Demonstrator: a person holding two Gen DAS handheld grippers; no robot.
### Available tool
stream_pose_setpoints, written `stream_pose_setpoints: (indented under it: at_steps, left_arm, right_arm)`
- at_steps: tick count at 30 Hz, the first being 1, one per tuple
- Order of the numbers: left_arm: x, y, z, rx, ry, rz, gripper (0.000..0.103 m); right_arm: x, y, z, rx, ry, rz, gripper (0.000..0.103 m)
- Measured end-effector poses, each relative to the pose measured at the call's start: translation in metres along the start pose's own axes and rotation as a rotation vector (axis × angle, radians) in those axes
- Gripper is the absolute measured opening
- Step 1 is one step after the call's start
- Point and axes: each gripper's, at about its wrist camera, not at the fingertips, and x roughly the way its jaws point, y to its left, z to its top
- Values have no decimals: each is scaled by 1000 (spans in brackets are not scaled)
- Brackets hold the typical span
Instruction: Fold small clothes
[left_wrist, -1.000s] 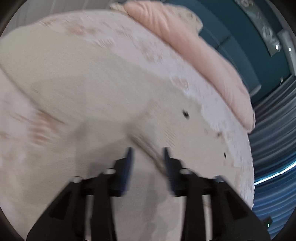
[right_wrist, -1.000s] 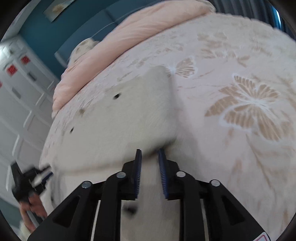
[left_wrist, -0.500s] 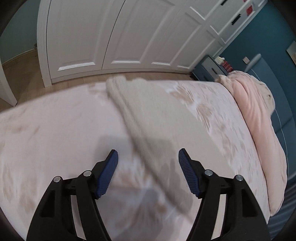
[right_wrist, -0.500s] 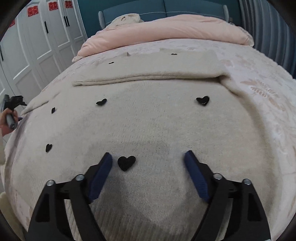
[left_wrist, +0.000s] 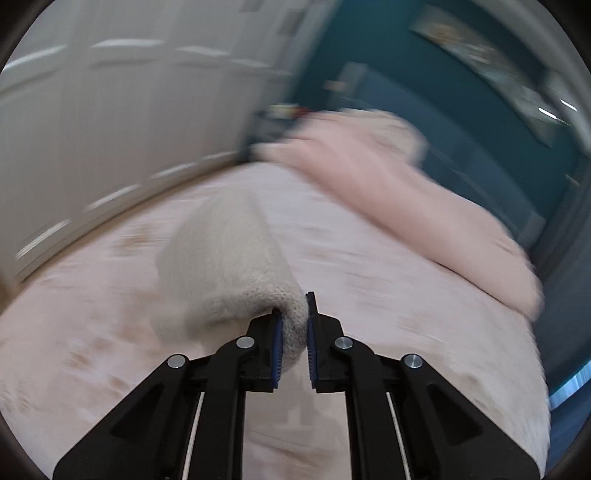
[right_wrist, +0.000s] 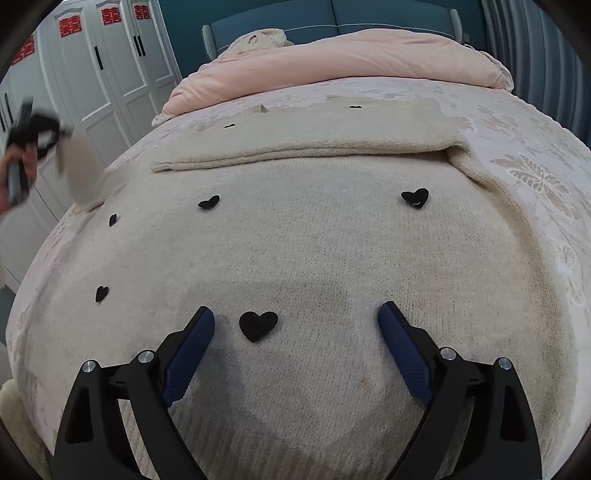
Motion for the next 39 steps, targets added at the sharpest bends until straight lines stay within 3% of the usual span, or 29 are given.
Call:
stream_pose_setpoints:
  at_steps: [3,5,6,7,8,10,13,17,21,27,30,32,33,34,35,39]
  left_arm:
    - [-7,-80,-34,79,75,-122,12]
    - [-1,-129,-77,117,161,-176,19]
    - [1,-140,-95,124,198,-190,25]
    - [7,-154,-122,130,257,-213,44]
    - [11,-160,-145,125,303,-217,60]
    - [14,-163,-186,94,364,-218,61]
    - [15,-138,-220,18,451,-213,61]
    - [12,-77,-211,-98,441,-152,61]
    - [16,-22,-175,-219,376,-77,61]
    - [45,19,-149,-503,337,-94,67]
    - [55,34,-154,-627,353,-134,67]
    - [53,33,-156,-661,352,-173,67]
    - [50,34,-156,-669,351,-190,67]
    - [44,36,-158,-679,355,-215,67]
    - [46,38,-157,-691,361,-232,68]
    - [58,41,-159,-761,396,-210,69]
  right_arm:
    - [0,-3,0,11,-5,18,90]
    - [-1,-5,1,22,-9,41,91]
    - [-1,-6,1,26,-10,49,91]
    - [-1,-7,1,32,-13,56,91]
    - [-1,-8,1,36,-15,62,91]
    - [-1,-10,2,44,-17,75,91]
    - [-2,-13,3,58,-16,97,92]
    - [-5,-18,29,110,20,120,91]
    - [9,-25,99,207,-27,140,91]
    - [80,-20,176,319,48,150,91]
    - [121,-16,185,403,148,169,78]
    - [133,-7,186,399,149,137,74]
    - [134,-1,185,378,138,128,58]
    - [135,6,186,349,137,129,28]
    - [139,11,188,325,153,124,11]
    - [127,19,198,365,117,196,9]
